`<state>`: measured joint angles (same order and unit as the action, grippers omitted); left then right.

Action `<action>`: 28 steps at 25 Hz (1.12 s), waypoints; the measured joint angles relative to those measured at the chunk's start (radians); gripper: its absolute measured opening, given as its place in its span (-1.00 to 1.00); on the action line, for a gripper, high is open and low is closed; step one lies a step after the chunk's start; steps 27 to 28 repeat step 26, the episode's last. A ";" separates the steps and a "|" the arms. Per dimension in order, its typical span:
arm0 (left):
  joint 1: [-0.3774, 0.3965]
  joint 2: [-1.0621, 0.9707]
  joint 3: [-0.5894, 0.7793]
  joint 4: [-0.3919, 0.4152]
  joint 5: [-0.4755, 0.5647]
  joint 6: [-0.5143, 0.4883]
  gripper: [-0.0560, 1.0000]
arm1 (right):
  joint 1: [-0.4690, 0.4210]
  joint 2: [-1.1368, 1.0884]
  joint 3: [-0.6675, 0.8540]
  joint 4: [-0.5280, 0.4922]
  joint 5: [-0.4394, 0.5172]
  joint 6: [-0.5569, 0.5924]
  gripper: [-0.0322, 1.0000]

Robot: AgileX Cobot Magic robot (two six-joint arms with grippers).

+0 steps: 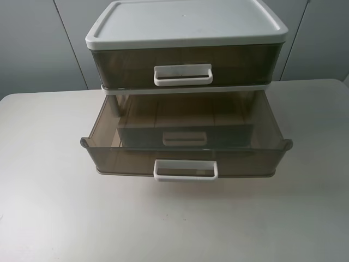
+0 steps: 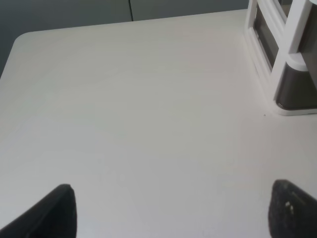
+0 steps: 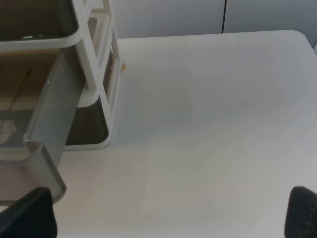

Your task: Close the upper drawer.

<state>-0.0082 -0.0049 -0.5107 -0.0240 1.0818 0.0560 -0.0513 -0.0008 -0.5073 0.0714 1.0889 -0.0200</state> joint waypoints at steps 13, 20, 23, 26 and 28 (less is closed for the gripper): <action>0.000 0.000 0.000 0.000 0.000 0.000 0.51 | 0.000 0.000 0.000 0.000 0.000 0.000 0.41; 0.000 0.000 0.000 0.000 0.000 0.000 0.51 | 0.000 0.000 0.000 0.000 0.000 0.000 0.41; 0.000 0.000 0.000 0.000 0.000 0.000 0.51 | 0.000 0.000 0.000 0.000 0.000 0.000 0.41; 0.000 0.000 0.000 0.000 0.000 0.000 0.51 | 0.000 0.000 0.000 0.000 0.000 0.000 0.41; 0.000 0.000 0.000 0.000 0.000 0.000 0.51 | 0.000 0.000 0.000 0.000 0.000 0.000 0.41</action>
